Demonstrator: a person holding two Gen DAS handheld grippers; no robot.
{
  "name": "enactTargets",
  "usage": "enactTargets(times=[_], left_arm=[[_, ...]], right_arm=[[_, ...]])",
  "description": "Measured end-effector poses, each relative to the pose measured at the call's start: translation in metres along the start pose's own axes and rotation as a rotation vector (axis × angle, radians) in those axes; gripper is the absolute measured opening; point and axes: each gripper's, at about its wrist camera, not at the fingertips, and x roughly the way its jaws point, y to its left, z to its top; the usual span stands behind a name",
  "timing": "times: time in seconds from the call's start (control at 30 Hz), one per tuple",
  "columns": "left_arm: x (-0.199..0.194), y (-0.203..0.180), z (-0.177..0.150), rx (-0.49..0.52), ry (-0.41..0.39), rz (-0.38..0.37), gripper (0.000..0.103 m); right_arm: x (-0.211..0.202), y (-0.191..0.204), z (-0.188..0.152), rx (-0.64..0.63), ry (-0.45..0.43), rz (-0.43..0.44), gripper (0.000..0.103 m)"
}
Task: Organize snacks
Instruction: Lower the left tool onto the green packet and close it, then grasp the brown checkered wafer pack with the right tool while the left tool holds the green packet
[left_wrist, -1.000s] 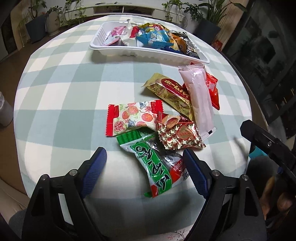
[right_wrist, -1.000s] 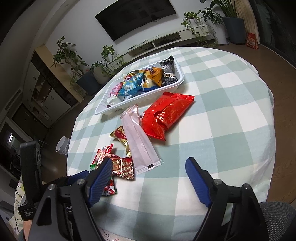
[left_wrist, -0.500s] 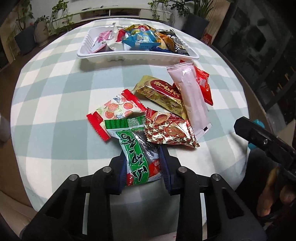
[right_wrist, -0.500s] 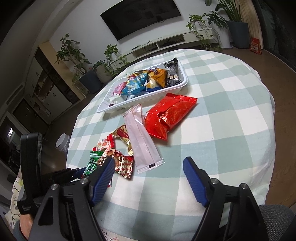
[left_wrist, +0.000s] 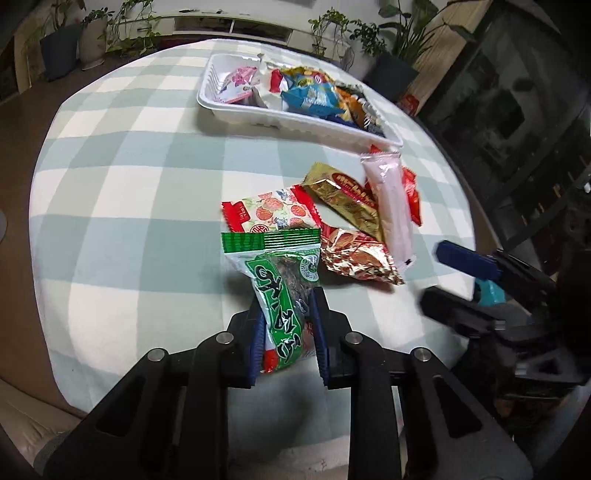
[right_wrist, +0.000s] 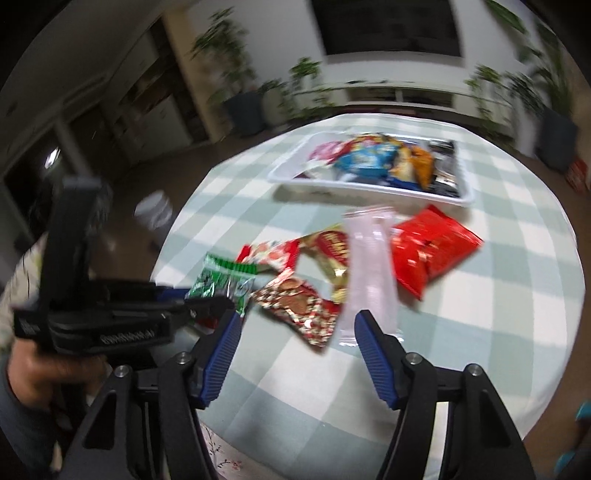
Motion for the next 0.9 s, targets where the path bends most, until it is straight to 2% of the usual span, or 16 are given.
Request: enactTargets(times=[0.17,0.27,0.4,0.43,0.53,0.63,0.7,0.73,0.77,0.9], left_arm=[[-0.006,0.009,-0.003,-0.019,-0.003,-0.021,0.018],[0.003,0.003,-0.003,0.008,0.044,-0.026,0.018],[0.005,0.003,0.000,-0.035,0.027,-0.035,0.022],[0.006,0.004,0.002,-0.044,0.029,-0.024,0.029],[0.011,0.004,0.005,-0.055,0.044,-0.035,0.068],[0.017,-0.002,0.007,-0.035,0.061,-0.004,0.068],[0.019,-0.003,0.009,-0.033,0.053,-0.020,0.058],[0.022,-0.005,0.010,-0.023,0.059,-0.023,0.027],[0.026,-0.009,0.011,0.001,0.067,-0.008,0.015],[0.032,-0.021,0.013,0.079,0.065,0.027,0.015]], right_arm=[[0.016,0.014,0.011,-0.158,0.049,-0.005,0.062],[0.026,0.018,0.015,-0.227,0.084,-0.012,0.061],[0.034,0.022,0.014,-0.267,0.109,-0.018,0.061],[0.035,0.022,0.014,-0.267,0.114,-0.017,0.061],[0.039,0.023,0.009,-0.287,0.124,-0.027,0.061],[0.044,0.022,0.006,-0.304,0.139,-0.040,0.061],[0.047,0.021,0.005,-0.306,0.143,-0.047,0.061],[0.047,0.020,0.004,-0.310,0.142,-0.049,0.061],[0.047,0.020,0.004,-0.315,0.140,-0.049,0.061],[0.047,0.023,0.001,-0.349,0.134,-0.060,0.061]])
